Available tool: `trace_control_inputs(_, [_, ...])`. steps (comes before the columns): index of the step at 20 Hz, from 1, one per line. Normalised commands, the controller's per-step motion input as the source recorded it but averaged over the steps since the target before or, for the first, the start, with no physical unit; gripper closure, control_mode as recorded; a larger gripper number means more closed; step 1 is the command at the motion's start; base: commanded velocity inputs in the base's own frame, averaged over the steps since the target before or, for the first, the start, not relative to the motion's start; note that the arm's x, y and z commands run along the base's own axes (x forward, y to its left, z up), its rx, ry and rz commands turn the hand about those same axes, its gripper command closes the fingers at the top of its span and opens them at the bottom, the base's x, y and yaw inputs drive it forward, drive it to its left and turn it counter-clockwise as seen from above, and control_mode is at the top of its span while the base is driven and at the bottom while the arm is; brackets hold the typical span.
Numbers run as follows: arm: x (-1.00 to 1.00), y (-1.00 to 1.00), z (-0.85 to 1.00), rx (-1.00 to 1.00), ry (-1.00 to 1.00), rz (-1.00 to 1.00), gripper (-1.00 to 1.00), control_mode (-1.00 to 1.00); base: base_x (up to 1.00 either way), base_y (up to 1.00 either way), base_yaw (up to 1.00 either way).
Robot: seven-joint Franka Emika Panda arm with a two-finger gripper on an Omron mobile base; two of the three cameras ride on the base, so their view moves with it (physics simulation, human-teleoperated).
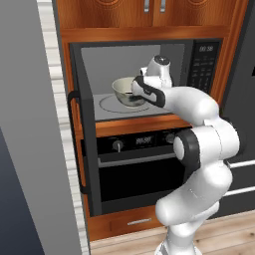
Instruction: Pick the eggplant from the sink and place it in the bowl. Then pick the bowl and place it in the microwave. Then close the microwave door and press the start button.
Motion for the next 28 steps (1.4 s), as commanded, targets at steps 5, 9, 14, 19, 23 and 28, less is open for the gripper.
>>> trace_control_inputs(5, [-1.00,-0.02,0.00,0.09,-0.07,-0.04,-1.00,-1.00,0.00,0.00,0.00])
trace_control_inputs(9, [-1.00,0.00,0.14,0.08,-0.01,0.01,-1.00,-1.00,0.00,0.00,0.00])
trace_control_inputs(14, [-1.00,0.00,0.59,0.08,0.00,0.13,-1.00,-1.00,0.00,0.00,0.00])
trace_control_inputs(19, [-1.00,0.00,0.62,0.15,0.00,0.24,-1.00,-1.00,0.00,0.00,0.00])
trace_control_inputs(23, [-1.00,-0.01,0.38,0.18,0.00,0.26,-1.00,-1.00,0.00,0.00,0.00])
trace_control_inputs(28, [-1.00,0.00,0.24,0.15,0.00,0.29,-1.00,-1.00,0.00,0.00,0.00])
